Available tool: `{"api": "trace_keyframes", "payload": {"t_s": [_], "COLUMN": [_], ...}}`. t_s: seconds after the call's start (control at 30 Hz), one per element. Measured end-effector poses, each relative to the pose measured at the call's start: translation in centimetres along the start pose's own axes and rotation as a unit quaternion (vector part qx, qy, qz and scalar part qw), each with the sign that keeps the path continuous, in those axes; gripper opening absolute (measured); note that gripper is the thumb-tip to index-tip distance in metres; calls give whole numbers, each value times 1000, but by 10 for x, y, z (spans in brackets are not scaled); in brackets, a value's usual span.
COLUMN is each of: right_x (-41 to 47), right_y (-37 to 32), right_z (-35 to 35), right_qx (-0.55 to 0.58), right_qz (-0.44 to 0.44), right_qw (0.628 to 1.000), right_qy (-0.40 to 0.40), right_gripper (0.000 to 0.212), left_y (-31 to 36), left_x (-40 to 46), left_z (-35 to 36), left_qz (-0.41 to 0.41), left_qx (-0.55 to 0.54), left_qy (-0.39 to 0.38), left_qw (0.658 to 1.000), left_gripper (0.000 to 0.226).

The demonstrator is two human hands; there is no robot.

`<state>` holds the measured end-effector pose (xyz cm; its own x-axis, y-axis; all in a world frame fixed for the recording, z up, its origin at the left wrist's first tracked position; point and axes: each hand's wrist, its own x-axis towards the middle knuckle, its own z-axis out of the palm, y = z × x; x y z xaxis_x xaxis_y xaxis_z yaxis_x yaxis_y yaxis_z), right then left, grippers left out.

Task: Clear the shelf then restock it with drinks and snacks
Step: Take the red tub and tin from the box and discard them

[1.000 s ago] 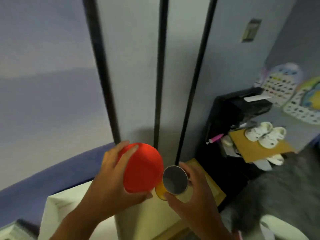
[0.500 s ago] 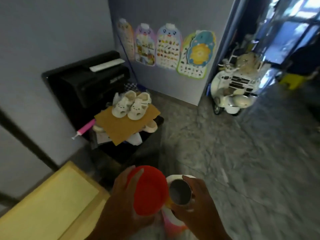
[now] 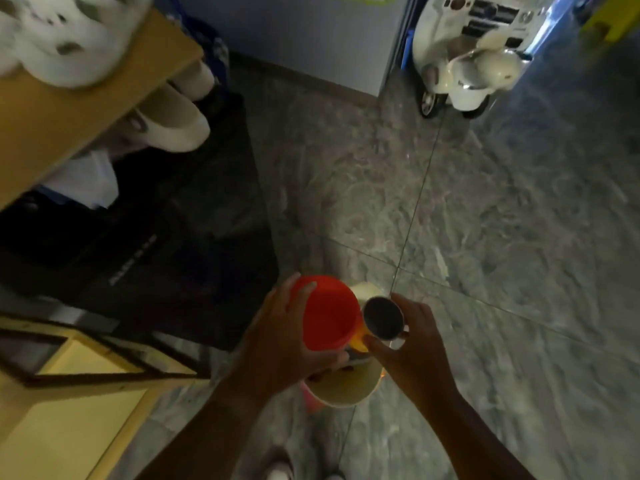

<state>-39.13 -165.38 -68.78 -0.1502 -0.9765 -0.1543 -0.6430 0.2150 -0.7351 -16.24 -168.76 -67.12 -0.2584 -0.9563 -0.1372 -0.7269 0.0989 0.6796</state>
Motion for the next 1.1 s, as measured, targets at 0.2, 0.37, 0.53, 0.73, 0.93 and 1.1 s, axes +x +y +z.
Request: {"api": "trace_keyframes", "payload": {"t_s": [0.2, 0.37, 0.53, 0.73, 0.93, 1.1], "right_x": [19, 20, 33, 30, 9, -13], "right_y": [35, 24, -20, -99, -166, -272], "right_z": [33, 28, -2, -66, -118, -133], "right_qx": [-48, -91, -105, -121, -137, -144], "right_qz": [41, 54, 45, 5, -81, -183], "right_qw": [996, 993, 993, 992, 987, 971], "right_qy": [-57, -46, -40, -28, -34, -56], "right_gripper": [61, 54, 52, 53, 50, 56], "left_y": [-45, -45, -14, 37, 78, 120], "left_x": [29, 32, 33, 15, -53, -125], "left_z": [47, 43, 6, -68, -152, -245], "left_qz": [11, 25, 22, -60, -126, -157], "left_qx": [41, 52, 40, 50, 61, 90], "left_qy": [-75, -77, -84, -21, 32, 150], "left_qw": [996, 995, 995, 997, 990, 972], "left_gripper": [123, 118, 104, 90, 98, 68]}}
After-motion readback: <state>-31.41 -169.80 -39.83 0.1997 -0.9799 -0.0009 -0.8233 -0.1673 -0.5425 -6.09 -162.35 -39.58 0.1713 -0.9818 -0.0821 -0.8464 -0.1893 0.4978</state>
